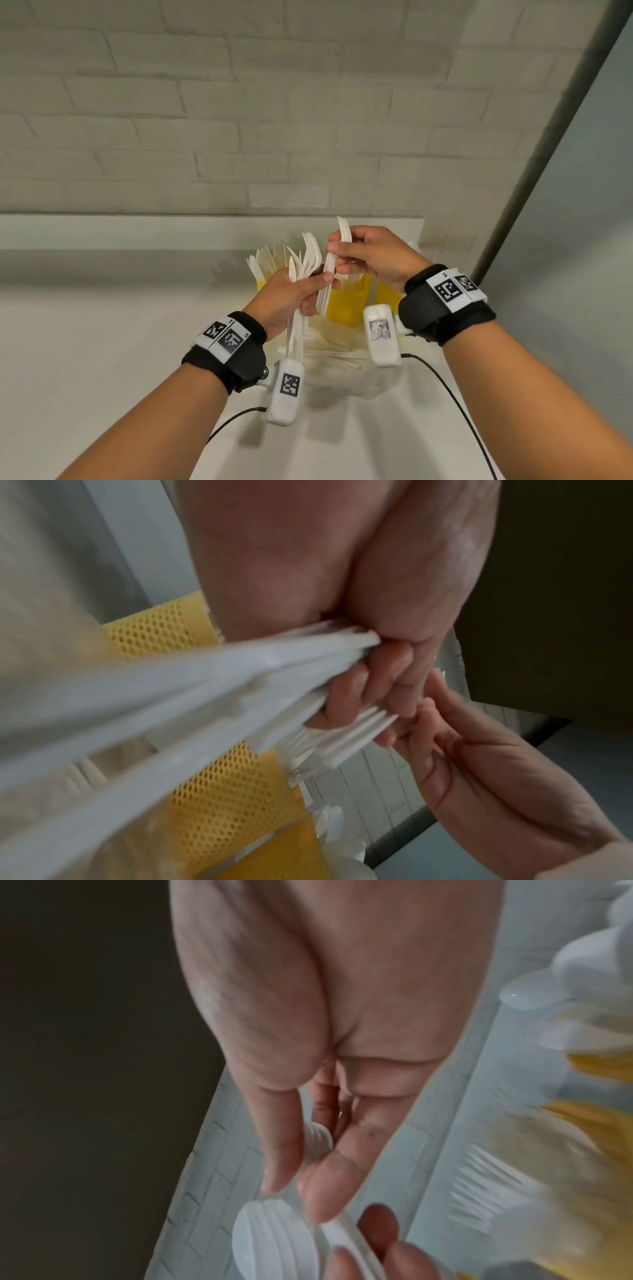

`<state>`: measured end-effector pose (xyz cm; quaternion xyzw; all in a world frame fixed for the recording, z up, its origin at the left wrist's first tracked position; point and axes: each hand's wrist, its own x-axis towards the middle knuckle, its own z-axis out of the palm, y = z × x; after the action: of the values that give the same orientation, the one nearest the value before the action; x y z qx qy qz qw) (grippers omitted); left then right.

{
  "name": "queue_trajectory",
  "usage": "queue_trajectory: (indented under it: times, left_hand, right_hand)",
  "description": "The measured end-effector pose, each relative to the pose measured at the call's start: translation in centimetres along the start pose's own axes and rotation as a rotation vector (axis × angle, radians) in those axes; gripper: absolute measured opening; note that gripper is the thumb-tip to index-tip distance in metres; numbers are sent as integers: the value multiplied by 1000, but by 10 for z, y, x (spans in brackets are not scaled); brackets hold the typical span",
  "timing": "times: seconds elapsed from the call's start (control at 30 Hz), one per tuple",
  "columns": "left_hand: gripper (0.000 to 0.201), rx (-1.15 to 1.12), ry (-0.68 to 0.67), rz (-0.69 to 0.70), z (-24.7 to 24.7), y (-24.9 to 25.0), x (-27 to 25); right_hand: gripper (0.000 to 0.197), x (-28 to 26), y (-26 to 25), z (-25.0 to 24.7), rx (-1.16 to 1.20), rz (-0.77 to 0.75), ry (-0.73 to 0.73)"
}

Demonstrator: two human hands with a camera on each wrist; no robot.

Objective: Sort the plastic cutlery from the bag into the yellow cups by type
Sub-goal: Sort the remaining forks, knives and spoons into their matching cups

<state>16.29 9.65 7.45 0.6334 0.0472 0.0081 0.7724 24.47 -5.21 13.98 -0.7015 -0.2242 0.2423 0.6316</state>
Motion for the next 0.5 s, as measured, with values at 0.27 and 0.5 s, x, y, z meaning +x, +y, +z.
queue_trajectory:
  times: [0.27,0.5]
  left_hand:
    - [17,-24,72,39,2,6,13]
    - [12,36,223,61,1,5,25]
  right_hand:
    - [18,16,-22,-13,29,-124,128]
    - [20,31,-28,-38,4,-245,432]
